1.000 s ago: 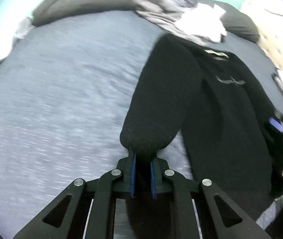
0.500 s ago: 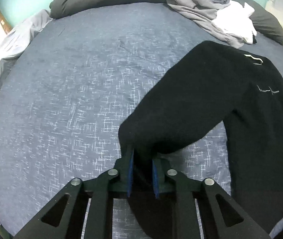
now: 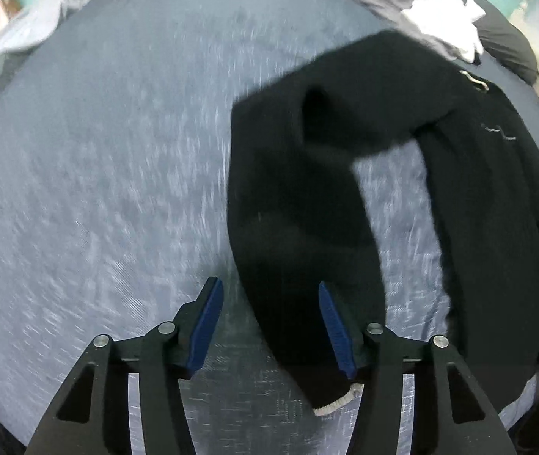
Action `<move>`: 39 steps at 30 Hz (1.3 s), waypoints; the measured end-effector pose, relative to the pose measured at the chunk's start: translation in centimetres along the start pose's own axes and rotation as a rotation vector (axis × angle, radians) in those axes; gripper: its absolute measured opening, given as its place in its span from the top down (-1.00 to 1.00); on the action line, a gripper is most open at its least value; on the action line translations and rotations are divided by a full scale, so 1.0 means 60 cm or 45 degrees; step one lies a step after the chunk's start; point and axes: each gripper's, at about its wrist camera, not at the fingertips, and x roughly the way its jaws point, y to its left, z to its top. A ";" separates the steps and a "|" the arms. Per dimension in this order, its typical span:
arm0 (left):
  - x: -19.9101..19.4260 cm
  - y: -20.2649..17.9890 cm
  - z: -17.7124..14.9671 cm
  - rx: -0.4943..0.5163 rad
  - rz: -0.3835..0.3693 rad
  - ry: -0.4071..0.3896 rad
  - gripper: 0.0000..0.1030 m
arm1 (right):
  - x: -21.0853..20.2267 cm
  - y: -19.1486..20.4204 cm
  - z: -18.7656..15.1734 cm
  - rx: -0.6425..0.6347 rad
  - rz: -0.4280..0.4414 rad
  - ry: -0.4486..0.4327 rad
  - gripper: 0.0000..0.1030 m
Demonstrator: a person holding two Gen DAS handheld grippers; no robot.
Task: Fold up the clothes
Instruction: 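Grasp the sweater sleeve with the left gripper and pull it outward, release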
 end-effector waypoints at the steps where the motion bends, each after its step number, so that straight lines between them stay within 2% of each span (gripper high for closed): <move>1: 0.010 0.002 -0.004 -0.019 -0.010 0.006 -0.10 | 0.000 0.000 0.000 0.001 0.000 -0.001 -0.23; 6: 0.030 0.000 -0.007 -0.041 -0.006 -0.016 -0.09 | 0.002 -0.007 0.001 0.013 -0.007 0.000 -0.23; 8: 0.033 -0.005 -0.007 -0.031 -0.011 -0.020 0.14 | 0.005 -0.009 0.001 0.019 -0.007 0.008 -0.23; 10: 0.033 -0.015 -0.006 0.010 -0.005 -0.015 0.74 | 0.009 -0.011 0.001 0.026 -0.004 0.016 -0.23; 12: 0.028 -0.020 -0.005 0.034 -0.007 -0.021 0.91 | 0.010 -0.010 -0.001 0.027 -0.001 0.021 -0.23; 14: 0.014 -0.022 -0.001 0.056 0.001 -0.035 0.93 | 0.011 -0.008 -0.001 0.024 0.000 0.019 -0.23; 19: -0.041 -0.003 0.013 0.130 0.118 -0.087 0.94 | 0.006 -0.007 0.000 0.028 0.003 0.008 -0.23; 23: -0.077 0.044 0.031 0.087 0.247 -0.119 0.94 | 0.005 -0.008 0.001 0.032 0.006 0.003 -0.23; 26: -0.090 0.103 0.047 0.047 0.326 -0.128 0.94 | 0.005 -0.006 0.000 0.026 0.006 0.001 -0.23; 29: -0.095 0.129 0.059 0.048 0.371 -0.128 0.94 | 0.008 -0.007 0.000 0.027 0.002 0.002 -0.23; 34: -0.118 0.137 0.058 0.072 0.455 -0.164 0.95 | 0.011 -0.011 0.002 0.024 -0.006 0.004 -0.23; 39: -0.133 0.167 0.079 0.042 0.494 -0.194 0.95 | 0.013 -0.015 0.002 0.021 -0.015 0.006 -0.23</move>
